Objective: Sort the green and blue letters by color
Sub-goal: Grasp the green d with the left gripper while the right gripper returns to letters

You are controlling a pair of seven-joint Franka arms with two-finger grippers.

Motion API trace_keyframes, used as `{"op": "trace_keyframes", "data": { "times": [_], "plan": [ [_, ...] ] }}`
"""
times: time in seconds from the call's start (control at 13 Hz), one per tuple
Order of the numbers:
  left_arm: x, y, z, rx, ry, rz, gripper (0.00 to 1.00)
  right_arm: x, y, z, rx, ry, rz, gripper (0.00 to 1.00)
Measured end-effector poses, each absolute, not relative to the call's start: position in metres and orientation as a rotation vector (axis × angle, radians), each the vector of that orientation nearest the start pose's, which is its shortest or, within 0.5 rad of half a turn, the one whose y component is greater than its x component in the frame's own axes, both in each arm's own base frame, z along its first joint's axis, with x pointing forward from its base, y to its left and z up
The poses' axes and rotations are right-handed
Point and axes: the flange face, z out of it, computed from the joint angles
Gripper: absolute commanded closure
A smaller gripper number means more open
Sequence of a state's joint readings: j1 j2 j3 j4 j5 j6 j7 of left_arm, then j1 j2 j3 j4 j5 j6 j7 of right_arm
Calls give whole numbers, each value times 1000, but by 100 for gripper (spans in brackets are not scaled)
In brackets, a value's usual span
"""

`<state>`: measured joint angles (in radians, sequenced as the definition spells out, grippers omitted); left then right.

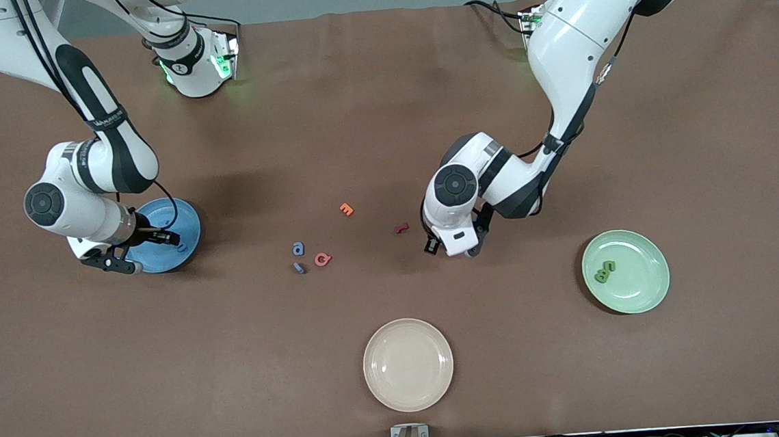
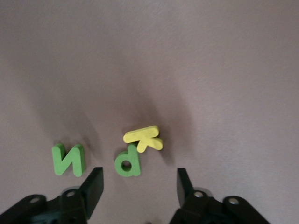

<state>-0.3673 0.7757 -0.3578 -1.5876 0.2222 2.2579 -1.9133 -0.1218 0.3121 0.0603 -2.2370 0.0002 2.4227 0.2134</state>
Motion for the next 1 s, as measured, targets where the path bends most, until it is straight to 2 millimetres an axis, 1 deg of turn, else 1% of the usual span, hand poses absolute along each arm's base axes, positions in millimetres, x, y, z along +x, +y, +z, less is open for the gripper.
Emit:
{"op": "trace_keyframes", "data": {
  "times": [0.15, 0.23, 0.31, 0.46, 0.69, 0.84, 0.92, 1.0],
  "plan": [
    [539, -428, 192, -2609, -1680, 147, 36, 533, -25, 220, -3098, 412, 193, 1],
    [538, -427, 190, -2604, -1677, 150, 37, 535, -16, 222, -3102, 384, 191, 1],
    [537, -426, 188, -2600, -1675, 151, 38, 536, -2, 222, -3107, 357, 197, 1],
    [536, -425, 185, -2596, -1672, 153, 38, 539, 34, 227, -3114, 360, 208, 1],
    [535, -425, 179, -2600, -1678, 157, 44, 546, 98, 243, -3113, 441, 159, 1],
    [535, -425, 174, -2602, -1682, 161, 46, 549, 134, 250, -3106, 486, 135, 1],
    [535, -425, 173, -2605, -1685, 160, 54, 550, 151, 249, -3092, 492, 138, 1],
    [536, -425, 173, -2607, -1687, 160, 69, 552, 165, 247, -3076, 489, 144, 0]
  ]
}}
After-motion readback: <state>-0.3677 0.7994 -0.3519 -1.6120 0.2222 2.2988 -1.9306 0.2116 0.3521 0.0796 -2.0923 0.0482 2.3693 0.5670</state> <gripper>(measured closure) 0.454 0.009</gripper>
